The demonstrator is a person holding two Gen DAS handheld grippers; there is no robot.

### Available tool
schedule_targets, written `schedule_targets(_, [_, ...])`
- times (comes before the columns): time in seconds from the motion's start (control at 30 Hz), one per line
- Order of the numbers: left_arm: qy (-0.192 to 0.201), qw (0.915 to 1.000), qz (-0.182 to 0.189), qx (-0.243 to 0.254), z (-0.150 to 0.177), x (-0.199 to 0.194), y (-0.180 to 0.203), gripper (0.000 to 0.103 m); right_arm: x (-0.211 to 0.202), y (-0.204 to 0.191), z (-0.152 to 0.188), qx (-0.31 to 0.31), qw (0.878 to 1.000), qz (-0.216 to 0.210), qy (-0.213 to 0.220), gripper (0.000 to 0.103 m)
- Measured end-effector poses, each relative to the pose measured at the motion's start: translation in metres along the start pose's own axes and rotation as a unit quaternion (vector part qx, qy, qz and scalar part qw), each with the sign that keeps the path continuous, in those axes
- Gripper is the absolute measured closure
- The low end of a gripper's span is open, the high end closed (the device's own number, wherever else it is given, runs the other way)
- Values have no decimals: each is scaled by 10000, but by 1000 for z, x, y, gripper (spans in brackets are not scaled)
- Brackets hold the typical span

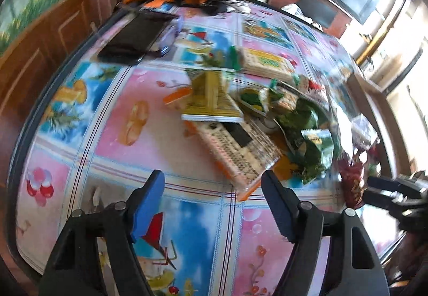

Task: Organize snacks
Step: 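Grasp the white cracker pack with the left gripper while the right gripper grasps the red snack bag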

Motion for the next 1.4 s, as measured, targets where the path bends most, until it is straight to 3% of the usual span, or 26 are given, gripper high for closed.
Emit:
schedule_targets(0.13, [-40, 9993, 196, -311, -9, -5, -5, 29, 16, 0, -4, -77, 9995, 231, -202, 47])
schedule_targets(0.23, [-203, 9986, 251, -408, -19, 1, 1, 28, 27, 2, -5, -18, 9991, 248, -336, 61])
schedule_targets(0.33, [-395, 9984, 57, -411, -27, 12, 10, 26, 31, 4, -4, 52, 9990, 255, -374, 65])
schedule_targets(0.57, [-380, 9974, -558, -255, -50, 36, 19, 25, 14, 5, 1, -26, 9996, 259, -111, 67])
schedule_targets(0.73, [-404, 9967, -682, -199, -58, 50, 14, 27, 0, 5, 4, -65, 9995, 274, 113, 67])
schedule_targets(0.9, [-434, 9980, -427, 139, -46, 44, 24, 49, -9, 8, 10, 31, 9996, 186, 220, 67])
schedule_targets(1.1, [-709, 9940, 39, 835, 0, 29, 44, 51, -11, 3, 9, 42, 9996, 89, 278, 67])
schedule_targets(1.2, [-881, 9916, 559, 762, 11, 21, 50, 51, -10, 2, 8, 107, 9996, 5, 270, 67])
schedule_targets(1.37, [-673, 9907, 744, 922, 11, -2, 63, 51, -13, 2, 6, 133, 9994, -42, 327, 67])
schedule_targets(1.4, [-600, 9904, 775, 978, 10, -8, 67, 58, -14, 2, 6, 144, 9993, -53, 337, 67])
Point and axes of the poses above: each gripper's, at about its wrist camera, not at the fingertips, and x roughly the way its jaws point, y to its right, z to its underside, the point moved 7 cm from there along x, roughly the way its jaws point, and after that the axes turned 6 degrees about -y, right-handed, at the moved point
